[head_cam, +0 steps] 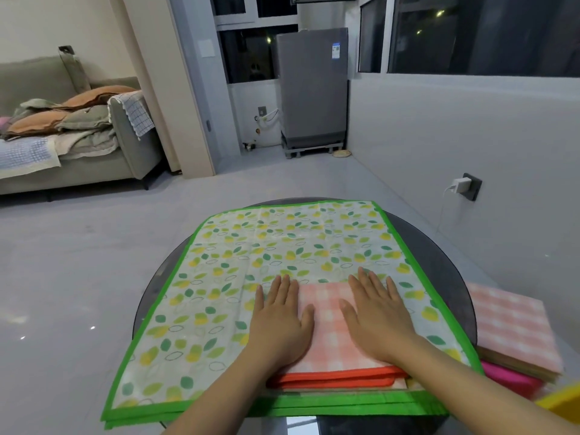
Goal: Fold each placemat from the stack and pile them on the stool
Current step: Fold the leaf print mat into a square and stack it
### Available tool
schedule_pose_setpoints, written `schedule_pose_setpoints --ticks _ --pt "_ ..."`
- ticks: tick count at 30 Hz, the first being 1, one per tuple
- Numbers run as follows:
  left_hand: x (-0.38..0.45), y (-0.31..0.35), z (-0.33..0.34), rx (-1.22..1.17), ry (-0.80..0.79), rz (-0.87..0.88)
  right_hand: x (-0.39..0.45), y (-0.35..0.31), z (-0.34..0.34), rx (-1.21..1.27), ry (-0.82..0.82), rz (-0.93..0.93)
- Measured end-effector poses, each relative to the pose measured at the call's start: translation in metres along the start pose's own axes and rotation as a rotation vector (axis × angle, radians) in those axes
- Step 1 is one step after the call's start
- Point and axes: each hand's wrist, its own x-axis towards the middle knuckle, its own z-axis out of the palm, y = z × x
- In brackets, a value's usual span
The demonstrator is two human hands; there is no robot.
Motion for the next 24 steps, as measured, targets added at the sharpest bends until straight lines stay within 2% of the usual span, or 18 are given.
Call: schedule_pose_setpoints --ticks 6,10,14,17,19,22,24 --pt "-0.007 0.001 0.000 -0.042 0.048 -0.231 -0.003 0.000 0.001 0.042 -0.016 0.170" --pt "-0.007 -0.003 -0.003 -0.166 0.144 -0.262 -0.005 0.000 0.001 0.122 0.025 0.186" --pt "-0.004 -0.007 -0.017 -0.501 0.325 -0.368 -0.007 0.000 -0.002 0.176 0.058 0.178" --pt "-0.009 -0.005 -0.035 -0.987 0.271 -0.470 -0.008 0.002 -0.009 0.244 0.056 0.186" --pt "-0.013 -0.004 -0.045 -1.234 0.219 -0.474 -0.008 0.006 -0.015 0.304 0.052 0.223" --pt "-0.022 -0.001 -0.056 -1.388 0.182 -0.393 -0.010 0.012 -0.029 0.600 0.076 0.313" --pt "-0.024 0.004 -0.062 -1.409 0.201 -0.341 -0.014 0.020 -0.042 0.834 0.164 0.305"
